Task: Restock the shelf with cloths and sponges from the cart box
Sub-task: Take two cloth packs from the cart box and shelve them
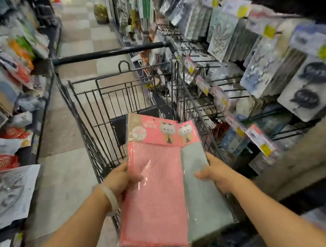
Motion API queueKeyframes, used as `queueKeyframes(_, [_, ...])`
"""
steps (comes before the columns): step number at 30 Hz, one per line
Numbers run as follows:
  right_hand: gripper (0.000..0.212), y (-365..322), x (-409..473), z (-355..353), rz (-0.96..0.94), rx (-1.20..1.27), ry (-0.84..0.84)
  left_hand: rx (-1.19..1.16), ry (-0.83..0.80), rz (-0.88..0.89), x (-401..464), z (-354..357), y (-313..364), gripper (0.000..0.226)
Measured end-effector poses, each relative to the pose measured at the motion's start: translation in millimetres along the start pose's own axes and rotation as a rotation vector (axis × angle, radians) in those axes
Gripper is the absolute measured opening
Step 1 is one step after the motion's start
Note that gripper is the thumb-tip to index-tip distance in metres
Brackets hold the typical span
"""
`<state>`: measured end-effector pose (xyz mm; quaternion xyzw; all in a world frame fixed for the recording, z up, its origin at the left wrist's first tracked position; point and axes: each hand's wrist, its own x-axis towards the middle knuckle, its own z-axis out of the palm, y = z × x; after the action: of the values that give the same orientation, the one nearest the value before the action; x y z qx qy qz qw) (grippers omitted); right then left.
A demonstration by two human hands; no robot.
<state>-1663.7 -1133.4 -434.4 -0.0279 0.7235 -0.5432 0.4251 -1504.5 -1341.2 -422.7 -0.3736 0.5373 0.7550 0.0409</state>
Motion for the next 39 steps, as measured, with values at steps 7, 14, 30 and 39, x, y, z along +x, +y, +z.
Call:
queueKeyframes(7, [0.056,9,-145,14,-0.318,0.25,-0.002,-0.084,-0.114,0.162,-98,-2,-17,0.02])
queueKeyframes(14, [0.026,56,-283,37,-0.449,0.244,0.293,0.023,-0.119,0.231,-196,16,-48,0.017])
queueKeyframes(30, [0.036,148,-554,-117,-0.617,0.461,0.772,0.127,-0.734,0.276,-328,270,-83,0.024])
queueKeyframes(39, [0.039,231,-685,-270,-0.599,0.454,0.999,0.169,-0.905,0.208,-387,473,-141,0.023])
